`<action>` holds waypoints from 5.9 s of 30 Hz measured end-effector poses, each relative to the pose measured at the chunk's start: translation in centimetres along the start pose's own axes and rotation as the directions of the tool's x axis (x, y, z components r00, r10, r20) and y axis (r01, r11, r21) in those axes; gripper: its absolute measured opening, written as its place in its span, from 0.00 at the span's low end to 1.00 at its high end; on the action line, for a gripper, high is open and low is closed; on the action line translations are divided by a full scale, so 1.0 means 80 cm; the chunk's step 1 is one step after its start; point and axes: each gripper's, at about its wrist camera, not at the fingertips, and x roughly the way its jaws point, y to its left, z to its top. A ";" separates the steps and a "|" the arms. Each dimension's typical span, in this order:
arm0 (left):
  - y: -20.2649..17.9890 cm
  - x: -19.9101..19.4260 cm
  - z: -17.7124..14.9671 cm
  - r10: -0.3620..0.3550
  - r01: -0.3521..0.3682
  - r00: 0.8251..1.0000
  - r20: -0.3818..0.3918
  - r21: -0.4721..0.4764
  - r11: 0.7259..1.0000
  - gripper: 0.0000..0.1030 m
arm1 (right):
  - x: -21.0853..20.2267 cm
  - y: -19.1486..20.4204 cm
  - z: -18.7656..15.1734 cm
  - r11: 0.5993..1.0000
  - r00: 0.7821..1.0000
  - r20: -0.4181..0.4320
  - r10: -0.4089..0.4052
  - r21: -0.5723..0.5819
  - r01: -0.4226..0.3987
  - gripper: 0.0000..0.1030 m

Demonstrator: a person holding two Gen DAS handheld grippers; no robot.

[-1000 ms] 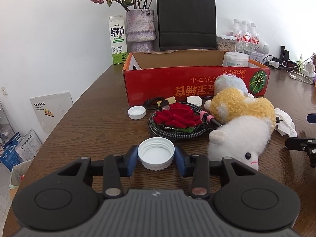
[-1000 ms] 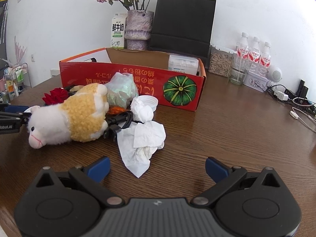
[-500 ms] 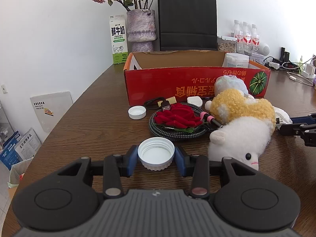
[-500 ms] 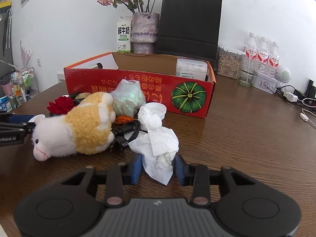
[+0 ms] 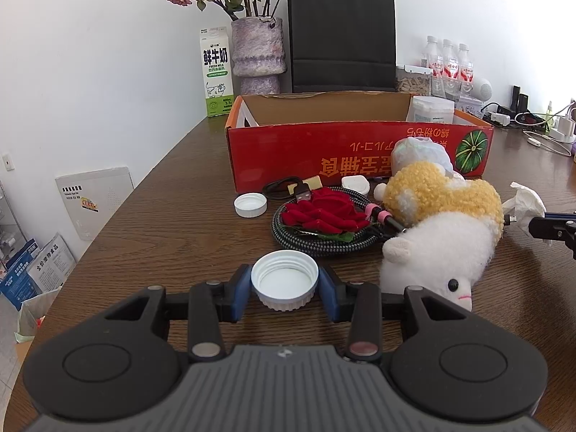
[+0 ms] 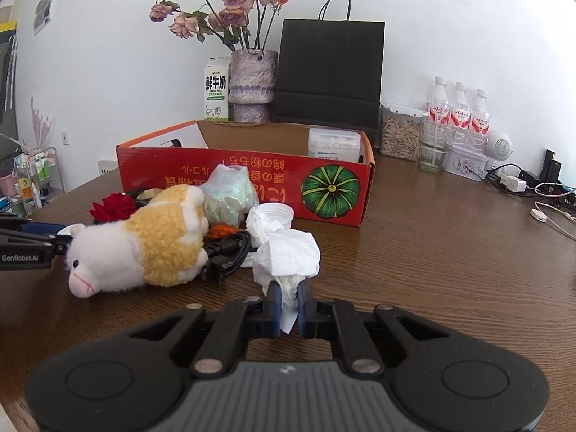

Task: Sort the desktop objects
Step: 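Carry the white cap and tissue over the box with both grippers, then open the left gripper to drop the cap while the right releases the tissue into the box, then withdraw both grippers from the box back toward the table items, then grasp the small white cap with the left gripper while the right approaches a tissue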

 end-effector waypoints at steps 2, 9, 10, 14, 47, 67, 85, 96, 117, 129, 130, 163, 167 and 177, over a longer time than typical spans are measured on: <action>0.000 0.000 0.000 0.000 0.000 1.000 0.000 -0.001 1.000 0.40 | -0.003 0.000 0.000 1.000 1.000 0.013 -0.007 -0.002 0.007 0.08; 0.002 -0.001 0.000 0.014 -0.014 1.000 0.005 -0.016 1.000 0.40 | -0.012 -0.004 -0.001 0.999 0.999 0.044 -0.028 0.018 0.028 0.08; 0.003 -0.001 0.000 0.017 -0.017 1.000 0.005 -0.021 1.000 0.40 | -0.015 -0.006 -0.001 0.999 0.998 0.052 -0.029 0.023 0.028 0.08; 0.005 -0.005 0.000 0.038 -0.037 0.999 0.021 -0.037 0.999 0.40 | -0.021 -0.007 0.006 0.999 0.997 0.077 -0.028 0.028 0.026 0.08; -0.020 0.095 0.196 0.118 -0.074 0.961 0.249 -0.180 0.981 0.40 | 0.117 0.032 0.165 0.996 0.960 0.269 0.078 0.021 -0.087 0.08; -0.030 0.137 0.170 0.128 -0.110 0.980 0.154 -0.118 0.987 0.40 | 0.156 0.035 0.144 0.997 0.985 0.159 0.061 0.028 -0.066 0.08; -0.050 0.102 0.162 0.139 -0.129 0.951 0.276 -0.054 0.990 1.00 | 0.135 0.027 0.136 0.999 0.982 0.189 -0.022 0.050 0.013 0.97; -0.047 0.100 0.158 0.134 -0.123 0.954 0.267 -0.054 0.991 1.00 | 0.133 0.028 0.134 0.999 0.983 0.180 -0.032 0.049 0.023 0.99; -0.008 0.084 0.134 0.157 -0.128 0.958 0.240 -0.132 0.983 1.00 | 0.103 0.011 0.110 0.999 0.979 0.200 -0.029 0.040 0.021 1.00; 0.016 0.065 0.108 0.190 -0.161 0.966 0.176 -0.170 0.972 1.00 | 0.087 0.004 0.082 0.999 0.982 0.185 -0.033 0.036 0.027 1.00; 0.019 0.063 0.106 0.197 -0.166 0.965 0.171 -0.178 0.970 1.00 | 0.084 0.004 0.079 0.999 0.983 0.181 -0.032 0.042 0.025 1.00; 0.032 0.092 0.085 0.042 -0.048 0.998 -0.043 -0.139 0.989 0.86 | 0.076 -0.010 0.057 0.996 0.992 0.108 -0.063 0.075 0.056 1.00; 0.044 0.069 0.081 0.048 -0.044 0.999 0.022 -0.165 0.985 0.86 | 0.076 -0.010 0.057 0.996 0.993 0.105 -0.063 0.077 0.055 1.00; 0.067 0.078 0.070 0.102 -0.110 0.992 -0.073 -0.109 0.988 0.76 | 0.080 -0.009 0.058 0.996 0.994 0.088 -0.063 0.071 0.057 1.00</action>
